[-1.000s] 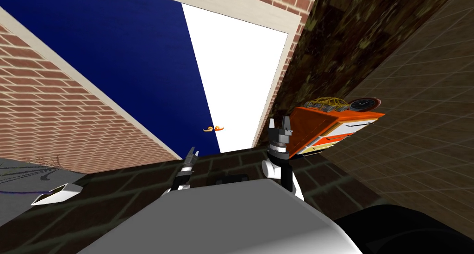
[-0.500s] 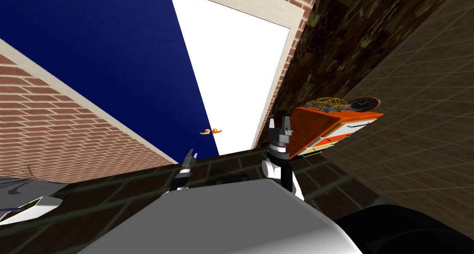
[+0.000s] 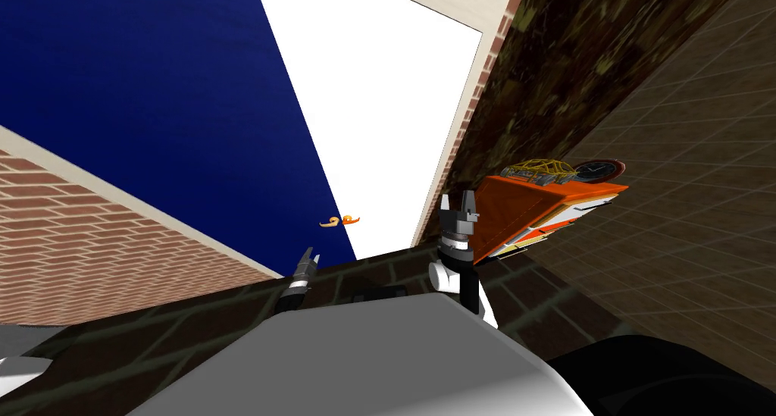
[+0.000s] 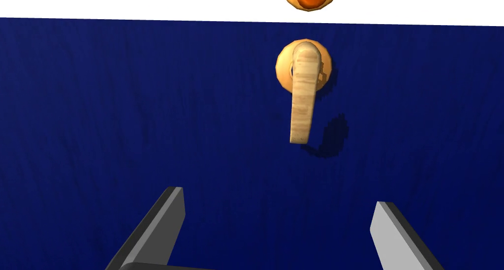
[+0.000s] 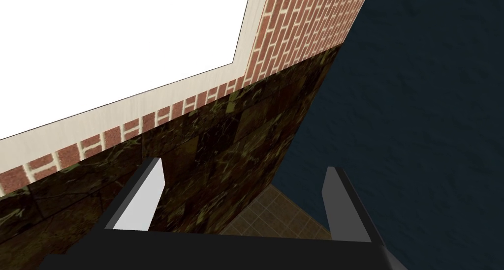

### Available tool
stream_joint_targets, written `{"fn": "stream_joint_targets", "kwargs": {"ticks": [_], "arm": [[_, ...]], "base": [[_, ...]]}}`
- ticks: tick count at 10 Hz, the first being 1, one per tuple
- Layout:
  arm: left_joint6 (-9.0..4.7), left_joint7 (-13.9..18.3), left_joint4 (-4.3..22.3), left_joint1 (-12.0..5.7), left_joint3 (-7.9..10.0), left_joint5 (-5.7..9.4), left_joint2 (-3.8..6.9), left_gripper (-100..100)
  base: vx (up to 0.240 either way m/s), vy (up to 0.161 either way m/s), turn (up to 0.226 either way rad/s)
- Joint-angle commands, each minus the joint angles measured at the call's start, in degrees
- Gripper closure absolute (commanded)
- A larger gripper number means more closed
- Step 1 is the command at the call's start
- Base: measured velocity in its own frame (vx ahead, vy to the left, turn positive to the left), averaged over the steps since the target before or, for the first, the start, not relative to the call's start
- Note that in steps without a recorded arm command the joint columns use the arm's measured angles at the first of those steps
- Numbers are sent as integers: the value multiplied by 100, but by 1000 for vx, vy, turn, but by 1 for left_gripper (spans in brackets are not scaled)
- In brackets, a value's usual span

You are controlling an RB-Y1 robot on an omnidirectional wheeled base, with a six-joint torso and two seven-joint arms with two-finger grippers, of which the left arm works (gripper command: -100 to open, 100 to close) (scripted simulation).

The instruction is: Pull the door open

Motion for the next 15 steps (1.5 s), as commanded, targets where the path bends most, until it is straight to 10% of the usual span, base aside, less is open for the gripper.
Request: {"fn": "stream_joint_targets", "kwargs": {"ticks": [1,7,15], "arm": [[-62,21,185,-60,12,18,21,-100],[-243,138,785,-221,66,100,130,-100],[-126,38,968,-47,464,293,309,-100]], "base": [[101,9,-36],[118,6,-37],[29,33,-2]]}}
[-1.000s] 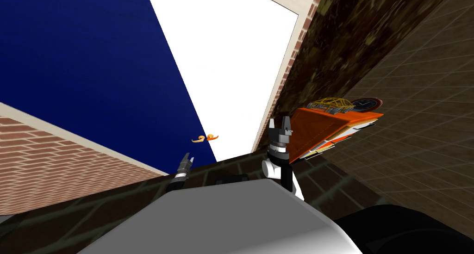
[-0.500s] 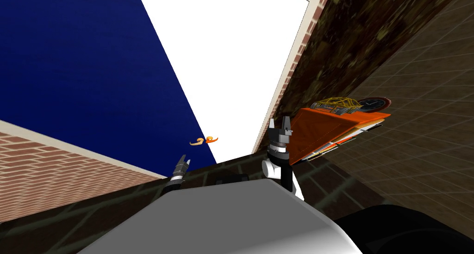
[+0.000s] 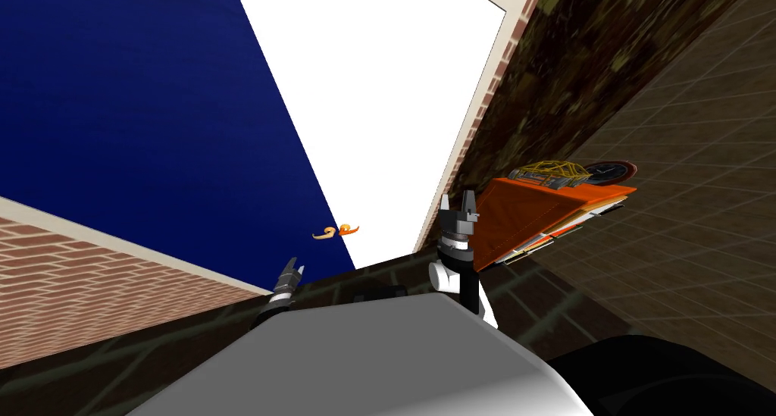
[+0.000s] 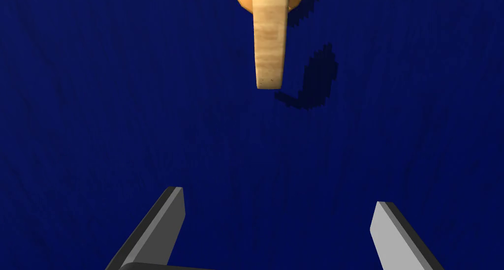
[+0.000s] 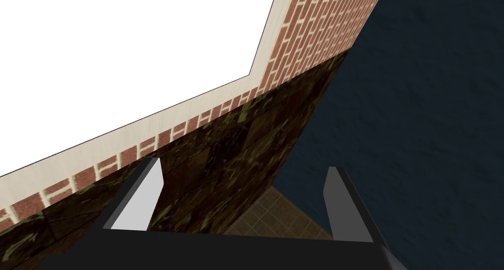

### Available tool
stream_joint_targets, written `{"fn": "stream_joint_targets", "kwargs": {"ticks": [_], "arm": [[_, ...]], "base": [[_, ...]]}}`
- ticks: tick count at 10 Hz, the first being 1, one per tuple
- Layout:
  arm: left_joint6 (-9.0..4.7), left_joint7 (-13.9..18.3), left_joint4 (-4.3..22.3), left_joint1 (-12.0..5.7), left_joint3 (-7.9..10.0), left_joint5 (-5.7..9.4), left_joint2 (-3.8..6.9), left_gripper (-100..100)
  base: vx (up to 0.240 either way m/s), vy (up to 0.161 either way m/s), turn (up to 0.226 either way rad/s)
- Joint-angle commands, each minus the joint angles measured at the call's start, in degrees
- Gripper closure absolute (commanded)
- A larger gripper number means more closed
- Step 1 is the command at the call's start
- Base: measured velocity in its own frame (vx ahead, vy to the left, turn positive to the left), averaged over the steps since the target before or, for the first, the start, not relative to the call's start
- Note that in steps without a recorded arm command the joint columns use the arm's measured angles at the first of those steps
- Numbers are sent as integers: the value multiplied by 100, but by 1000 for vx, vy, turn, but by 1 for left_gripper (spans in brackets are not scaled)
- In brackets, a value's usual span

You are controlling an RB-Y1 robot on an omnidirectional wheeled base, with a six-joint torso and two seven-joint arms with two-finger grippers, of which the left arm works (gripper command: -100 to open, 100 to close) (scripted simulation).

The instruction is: Pull the door open

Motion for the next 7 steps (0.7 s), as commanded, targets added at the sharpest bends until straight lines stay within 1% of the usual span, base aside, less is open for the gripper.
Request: {"fn": "stream_joint_targets", "kwargs": {"ticks": [1,2,3,4,5,6,7], "arm": [[-10,-33,164,-26,123,63,50,-100],[9,-73,239,-60,208,107,52,-100],[15,-95,263,-109,223,117,27,-100],[14,-114,264,-186,201,109,-26,-100],[6,-128,239,-293,136,81,-108,-100],[-2,-135,210,-377,72,52,-177,-100],[-13,-140,173,-464,-3,18,-251,-100]], "base": [[53,62,-36],[117,109,-95],[146,128,-119],[155,120,-123],[165,86,-175],[184,-22,-206],[183,-102,-193]]}}
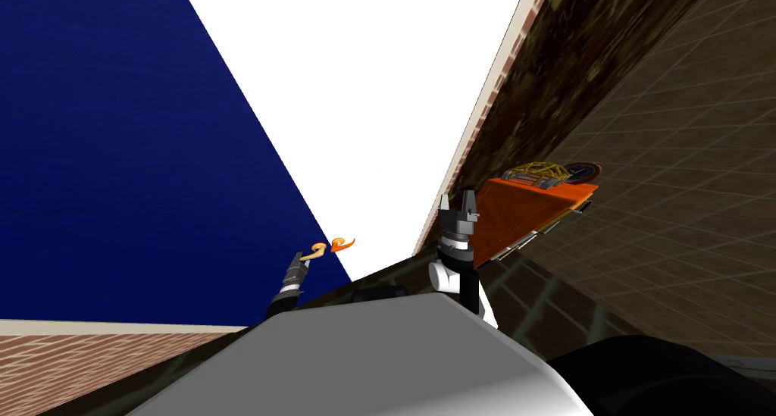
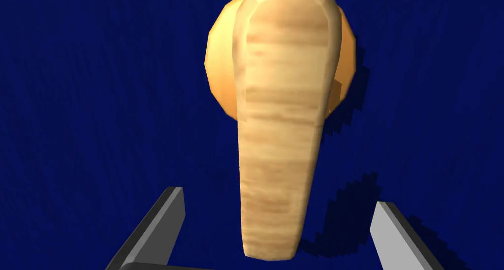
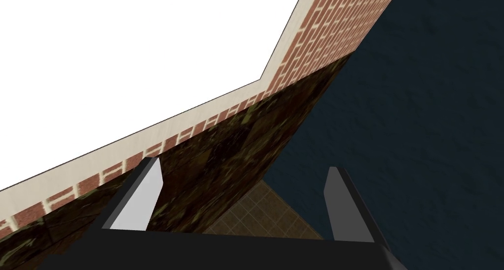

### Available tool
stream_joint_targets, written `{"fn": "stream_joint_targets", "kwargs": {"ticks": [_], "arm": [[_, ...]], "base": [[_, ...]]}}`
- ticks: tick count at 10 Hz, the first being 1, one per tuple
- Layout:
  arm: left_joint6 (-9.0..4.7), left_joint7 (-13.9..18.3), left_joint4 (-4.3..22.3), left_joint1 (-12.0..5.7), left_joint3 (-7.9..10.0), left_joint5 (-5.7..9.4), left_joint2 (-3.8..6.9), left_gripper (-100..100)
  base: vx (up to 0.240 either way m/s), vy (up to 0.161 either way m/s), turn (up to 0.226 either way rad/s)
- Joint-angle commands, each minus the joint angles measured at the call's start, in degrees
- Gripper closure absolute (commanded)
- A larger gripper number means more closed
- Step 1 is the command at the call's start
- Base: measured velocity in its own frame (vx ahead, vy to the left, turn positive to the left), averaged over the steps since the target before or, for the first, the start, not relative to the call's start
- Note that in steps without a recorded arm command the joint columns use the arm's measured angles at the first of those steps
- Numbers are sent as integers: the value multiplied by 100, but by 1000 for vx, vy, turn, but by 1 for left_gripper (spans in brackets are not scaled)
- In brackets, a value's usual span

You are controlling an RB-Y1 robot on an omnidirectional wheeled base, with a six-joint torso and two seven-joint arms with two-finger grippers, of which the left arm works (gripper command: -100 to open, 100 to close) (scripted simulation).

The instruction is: Pull the door open

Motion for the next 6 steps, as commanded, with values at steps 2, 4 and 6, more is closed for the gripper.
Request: {"fn": "stream_joint_targets", "kwargs": {"ticks": [2,4,6], "arm": [[0,0,0,0,0,0,0,100],[0,0,0,0,0,0,0,100],[0,0,0,0,0,0,0,100]], "base": [[36,-20,1],[-27,12,-13],[-11,3,-5]]}}
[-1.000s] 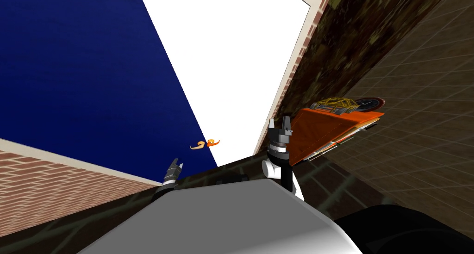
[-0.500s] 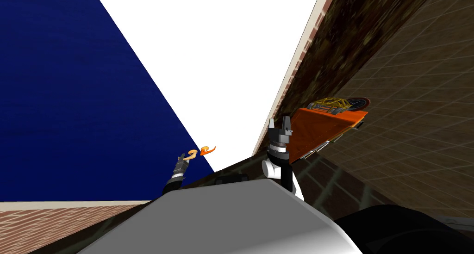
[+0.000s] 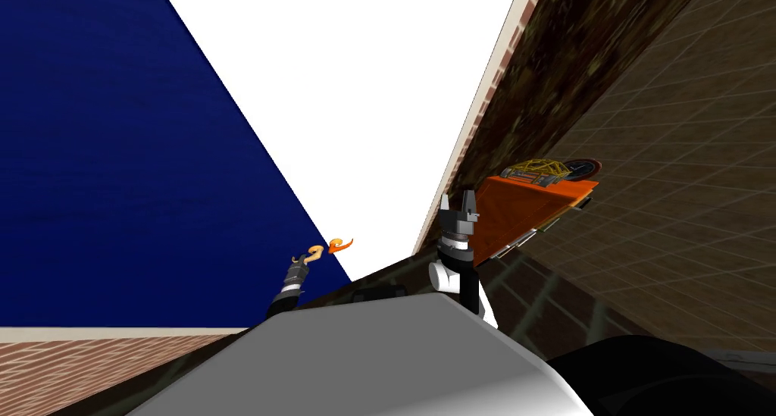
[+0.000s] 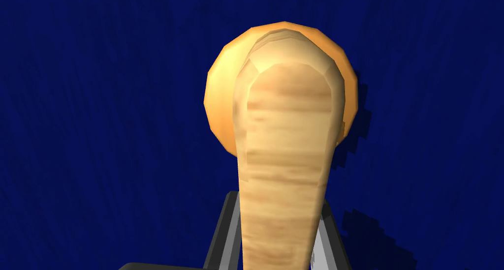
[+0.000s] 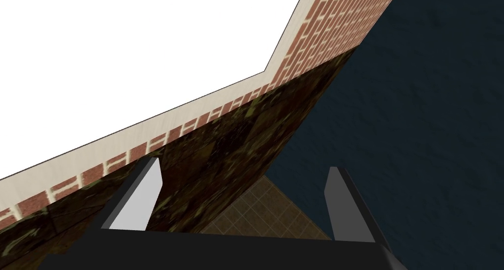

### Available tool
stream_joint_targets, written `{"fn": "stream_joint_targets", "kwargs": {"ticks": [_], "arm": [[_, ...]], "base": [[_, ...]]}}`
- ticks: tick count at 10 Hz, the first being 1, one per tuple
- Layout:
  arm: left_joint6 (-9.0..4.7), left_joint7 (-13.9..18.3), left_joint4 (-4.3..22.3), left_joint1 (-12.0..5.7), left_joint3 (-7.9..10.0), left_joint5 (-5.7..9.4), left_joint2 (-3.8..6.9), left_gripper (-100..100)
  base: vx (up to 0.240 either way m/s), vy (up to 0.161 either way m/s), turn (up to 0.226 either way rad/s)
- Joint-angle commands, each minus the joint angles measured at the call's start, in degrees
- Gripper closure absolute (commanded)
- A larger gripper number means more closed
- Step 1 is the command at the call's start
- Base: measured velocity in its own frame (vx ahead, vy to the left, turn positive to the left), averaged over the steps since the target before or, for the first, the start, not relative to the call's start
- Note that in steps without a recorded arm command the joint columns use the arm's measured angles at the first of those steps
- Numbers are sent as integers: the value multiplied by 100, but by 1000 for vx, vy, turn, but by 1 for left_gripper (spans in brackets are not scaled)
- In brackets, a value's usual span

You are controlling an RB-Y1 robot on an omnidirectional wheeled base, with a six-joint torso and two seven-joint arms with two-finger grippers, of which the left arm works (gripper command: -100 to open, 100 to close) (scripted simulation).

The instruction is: Pull the door open

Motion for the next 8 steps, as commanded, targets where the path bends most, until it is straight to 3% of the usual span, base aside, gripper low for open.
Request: {"fn": "stream_joint_targets", "kwargs": {"ticks": [1,4,5,8], "arm": [[-9,2,-3,6,25,11,22,100],[-56,76,95,267,152,57,220,100],[-56,76,95,267,152,57,220,100],[-289,281,87,450,28,-17,370,100]], "base": [[0,0,0],[-167,22,27],[-119,-23,0],[-183,-20,-118]]}}
